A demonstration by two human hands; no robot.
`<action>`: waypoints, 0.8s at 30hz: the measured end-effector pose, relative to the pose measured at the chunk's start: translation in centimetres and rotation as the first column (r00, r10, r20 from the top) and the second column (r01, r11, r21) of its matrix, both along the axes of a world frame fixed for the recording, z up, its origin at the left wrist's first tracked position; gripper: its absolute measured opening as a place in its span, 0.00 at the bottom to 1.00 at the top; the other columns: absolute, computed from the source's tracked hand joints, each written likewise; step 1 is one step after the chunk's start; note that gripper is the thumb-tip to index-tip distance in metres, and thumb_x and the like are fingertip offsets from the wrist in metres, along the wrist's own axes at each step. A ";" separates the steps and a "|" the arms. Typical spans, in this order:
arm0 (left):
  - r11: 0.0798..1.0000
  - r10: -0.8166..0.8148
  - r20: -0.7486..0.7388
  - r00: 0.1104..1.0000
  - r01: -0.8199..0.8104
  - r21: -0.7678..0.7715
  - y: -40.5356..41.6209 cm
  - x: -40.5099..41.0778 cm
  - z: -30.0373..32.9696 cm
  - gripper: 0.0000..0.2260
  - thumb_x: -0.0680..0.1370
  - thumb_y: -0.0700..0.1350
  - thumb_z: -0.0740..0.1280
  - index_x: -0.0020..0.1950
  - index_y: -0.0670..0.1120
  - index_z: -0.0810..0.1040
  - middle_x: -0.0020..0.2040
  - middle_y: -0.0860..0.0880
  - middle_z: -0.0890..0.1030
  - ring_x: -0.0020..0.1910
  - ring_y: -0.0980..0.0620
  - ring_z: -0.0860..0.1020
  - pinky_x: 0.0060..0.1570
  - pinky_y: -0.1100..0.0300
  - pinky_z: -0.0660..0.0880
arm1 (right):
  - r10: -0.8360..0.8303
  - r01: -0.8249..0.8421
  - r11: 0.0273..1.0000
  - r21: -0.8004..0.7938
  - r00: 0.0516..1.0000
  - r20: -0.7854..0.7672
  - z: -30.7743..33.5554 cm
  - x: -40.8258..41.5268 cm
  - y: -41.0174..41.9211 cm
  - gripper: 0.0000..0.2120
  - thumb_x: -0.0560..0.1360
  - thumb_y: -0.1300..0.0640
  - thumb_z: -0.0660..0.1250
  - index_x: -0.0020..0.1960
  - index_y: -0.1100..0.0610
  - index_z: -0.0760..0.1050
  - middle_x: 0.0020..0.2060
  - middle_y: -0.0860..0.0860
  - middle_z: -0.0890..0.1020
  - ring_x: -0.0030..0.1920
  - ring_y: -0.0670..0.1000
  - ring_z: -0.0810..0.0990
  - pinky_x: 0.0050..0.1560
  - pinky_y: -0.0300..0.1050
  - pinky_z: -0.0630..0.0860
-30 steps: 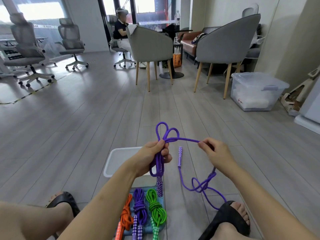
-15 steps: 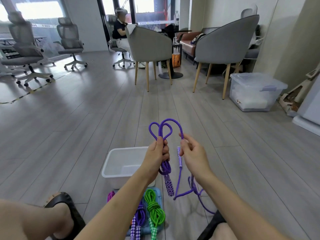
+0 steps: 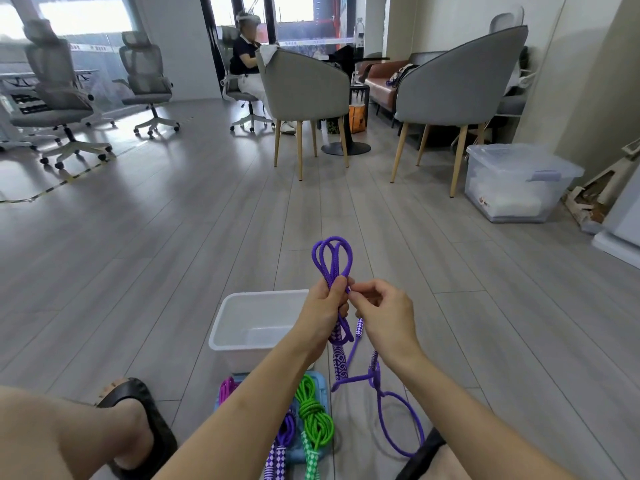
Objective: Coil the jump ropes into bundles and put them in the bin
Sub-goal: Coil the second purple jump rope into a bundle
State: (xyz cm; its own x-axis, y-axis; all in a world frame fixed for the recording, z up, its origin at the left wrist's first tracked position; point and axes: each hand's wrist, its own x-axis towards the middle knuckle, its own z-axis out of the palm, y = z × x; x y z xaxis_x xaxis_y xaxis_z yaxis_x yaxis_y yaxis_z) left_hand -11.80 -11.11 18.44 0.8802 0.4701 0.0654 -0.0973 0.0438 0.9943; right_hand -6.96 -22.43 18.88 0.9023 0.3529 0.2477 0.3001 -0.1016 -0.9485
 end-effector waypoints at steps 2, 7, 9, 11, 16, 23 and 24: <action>0.998 0.062 -0.062 0.996 -0.061 0.020 -0.1 0.2 -0.1 0.11 0.87 0.46 0.57 0.50 0.44 0.74 0.33 0.51 0.71 0.33 0.52 0.68 0.37 0.58 0.67 | 0.038 -0.036 0.999 0.021 0.998 -0.056 0.1 -0.2 0.1 0.04 0.77 0.58 0.74 0.46 0.50 0.83 0.37 0.49 0.86 0.34 0.47 0.83 0.39 0.44 0.83; 0.911 0.198 -0.046 0.979 -0.201 -0.360 1.5 0.5 0.9 0.13 0.87 0.48 0.54 0.48 0.43 0.72 0.36 0.47 0.78 0.33 0.50 0.76 0.37 0.55 0.76 | 0.300 -0.315 0.946 -0.077 0.941 -0.158 0.5 -0.2 -0.4 0.02 0.79 0.58 0.71 0.49 0.56 0.81 0.31 0.47 0.82 0.29 0.46 0.77 0.34 0.42 0.74; 0.809 0.249 0.053 0.967 -0.177 -0.561 2.4 0.7 1.6 0.13 0.88 0.49 0.53 0.47 0.45 0.69 0.34 0.49 0.73 0.29 0.53 0.73 0.36 0.56 0.73 | 0.388 -0.408 0.893 -0.187 0.911 -0.139 0.6 0.6 -1.1 0.01 0.79 0.56 0.71 0.50 0.52 0.82 0.34 0.51 0.84 0.32 0.49 0.78 0.38 0.43 0.74; 0.733 0.320 0.088 0.943 -0.188 -0.654 3.2 0.6 2.2 0.14 0.88 0.50 0.53 0.45 0.47 0.67 0.30 0.52 0.69 0.25 0.55 0.69 0.34 0.59 0.72 | 0.444 -0.455 0.846 -0.279 0.890 -0.106 1.0 1.2 -1.8 0.01 0.79 0.53 0.73 0.50 0.48 0.83 0.39 0.58 0.86 0.36 0.52 0.79 0.42 0.43 0.74; 0.650 0.448 0.097 0.889 -0.249 -0.718 6.3 -0.2 4.2 0.16 0.87 0.54 0.54 0.43 0.49 0.68 0.28 0.55 0.65 0.22 0.57 0.62 0.24 0.64 0.64 | 0.619 -0.625 0.679 -0.384 0.769 -0.159 2.3 2.4 -3.5 0.05 0.80 0.55 0.71 0.52 0.56 0.82 0.36 0.50 0.84 0.35 0.43 0.79 0.37 0.35 0.73; 0.784 0.403 0.148 0.903 -0.257 -0.565 8.1 -1.2 6.0 0.16 0.87 0.54 0.55 0.42 0.49 0.69 0.29 0.54 0.64 0.22 0.57 0.60 0.22 0.64 0.61 | 0.616 -0.579 0.665 -0.472 0.782 -0.092 2.1 4.8 -5.4 0.07 0.84 0.50 0.64 0.51 0.49 0.80 0.31 0.45 0.73 0.34 0.46 0.69 0.39 0.46 0.69; 0.836 0.358 0.137 0.924 -0.251 -0.488 7.9 -1.3 6.0 0.16 0.87 0.53 0.54 0.42 0.49 0.68 0.29 0.54 0.65 0.22 0.57 0.60 0.22 0.63 0.61 | 0.605 -0.564 0.688 -0.457 0.793 -0.067 2.1 4.8 -5.3 0.06 0.84 0.51 0.64 0.51 0.50 0.79 0.31 0.45 0.72 0.34 0.47 0.68 0.39 0.46 0.68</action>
State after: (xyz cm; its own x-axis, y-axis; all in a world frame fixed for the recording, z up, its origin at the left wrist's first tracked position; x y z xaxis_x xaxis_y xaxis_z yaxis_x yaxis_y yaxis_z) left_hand -13.07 -3.22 24.43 0.6761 0.7349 -0.0523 -0.3887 0.4161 0.8221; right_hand -2.15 -27.73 21.00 0.4598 0.8880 -0.0015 0.5138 -0.2675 -0.8151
